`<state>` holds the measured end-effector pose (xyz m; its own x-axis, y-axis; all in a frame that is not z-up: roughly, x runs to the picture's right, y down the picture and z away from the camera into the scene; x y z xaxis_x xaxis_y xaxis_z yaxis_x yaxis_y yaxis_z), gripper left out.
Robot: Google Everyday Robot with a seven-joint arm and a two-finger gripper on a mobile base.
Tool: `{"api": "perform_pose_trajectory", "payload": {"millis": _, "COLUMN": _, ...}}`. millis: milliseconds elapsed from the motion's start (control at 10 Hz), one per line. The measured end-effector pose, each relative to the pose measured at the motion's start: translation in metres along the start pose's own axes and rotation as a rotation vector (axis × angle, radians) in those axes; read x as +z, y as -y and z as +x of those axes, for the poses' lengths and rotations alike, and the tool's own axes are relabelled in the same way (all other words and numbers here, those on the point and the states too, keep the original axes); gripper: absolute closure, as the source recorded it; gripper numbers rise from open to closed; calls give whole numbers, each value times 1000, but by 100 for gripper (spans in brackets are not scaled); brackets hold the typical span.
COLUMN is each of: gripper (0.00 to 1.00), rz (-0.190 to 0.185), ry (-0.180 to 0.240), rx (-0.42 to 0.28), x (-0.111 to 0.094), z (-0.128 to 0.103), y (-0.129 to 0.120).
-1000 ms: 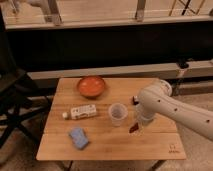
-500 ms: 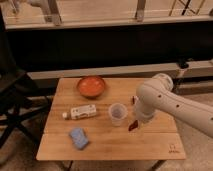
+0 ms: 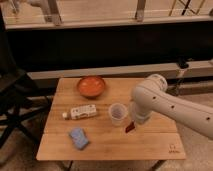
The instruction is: Place the pepper in the ceramic cup
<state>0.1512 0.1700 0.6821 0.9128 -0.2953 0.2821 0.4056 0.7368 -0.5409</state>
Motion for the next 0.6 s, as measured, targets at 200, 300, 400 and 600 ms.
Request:
{"api": "perform_pose_trajectory", "payload": {"millis": 200, "gripper": 100, "rz": -2, "ry": 2, "rx": -22, "x": 1, "z": -14, "y": 2}}
{"api": "perform_pose_trajectory", "payload": {"millis": 300, "gripper": 100, "rz": -2, "ry": 2, "rx": -34, "x": 2, "z": -25, "y": 5}}
{"api": "perform_pose_trajectory", "payload": {"millis": 400, "gripper": 100, "rz": -1, "ry": 2, "rx": -47, "x": 2, "z": -40, "y": 11}}
{"api": "perform_pose_trajectory", "payload": {"millis": 600, "gripper": 100, "rz": 3, "ry": -3, "rx": -69, "x": 4, "z": -63, "y": 26}}
